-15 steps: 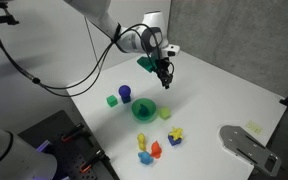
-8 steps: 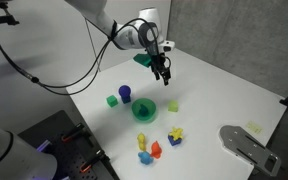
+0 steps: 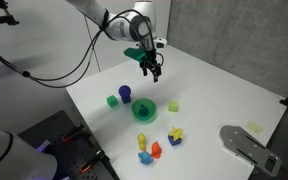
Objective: Put the yellow block on the table
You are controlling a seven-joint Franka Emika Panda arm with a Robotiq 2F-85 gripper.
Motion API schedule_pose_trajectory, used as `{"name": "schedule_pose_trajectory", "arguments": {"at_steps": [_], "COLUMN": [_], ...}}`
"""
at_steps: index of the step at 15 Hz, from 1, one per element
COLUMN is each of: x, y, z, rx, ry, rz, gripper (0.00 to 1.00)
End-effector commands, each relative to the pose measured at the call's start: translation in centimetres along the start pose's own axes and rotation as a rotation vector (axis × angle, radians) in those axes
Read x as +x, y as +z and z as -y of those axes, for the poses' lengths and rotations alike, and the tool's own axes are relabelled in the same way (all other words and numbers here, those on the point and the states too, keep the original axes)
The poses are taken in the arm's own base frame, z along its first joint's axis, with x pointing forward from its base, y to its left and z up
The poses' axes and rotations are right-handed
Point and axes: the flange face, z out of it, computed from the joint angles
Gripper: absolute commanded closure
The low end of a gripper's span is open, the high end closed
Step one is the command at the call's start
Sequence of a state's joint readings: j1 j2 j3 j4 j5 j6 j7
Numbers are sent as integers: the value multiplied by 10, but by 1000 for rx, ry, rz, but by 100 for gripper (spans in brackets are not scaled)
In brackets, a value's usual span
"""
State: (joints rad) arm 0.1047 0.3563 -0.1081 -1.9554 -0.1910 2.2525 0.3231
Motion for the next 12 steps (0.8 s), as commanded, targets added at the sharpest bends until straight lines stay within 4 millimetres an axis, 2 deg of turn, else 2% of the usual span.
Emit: {"name": "schedule_pose_trajectory", "arguments": {"at_steps": [1,7,12], "x": [-28,-72,-106], "y": [-21,-52,-100], "z": [-12,-19,-24], "rx": [92,139,146], "ry": [-40,-92,-127], "rz": [36,57,51], "gripper": [0,0,0]}}
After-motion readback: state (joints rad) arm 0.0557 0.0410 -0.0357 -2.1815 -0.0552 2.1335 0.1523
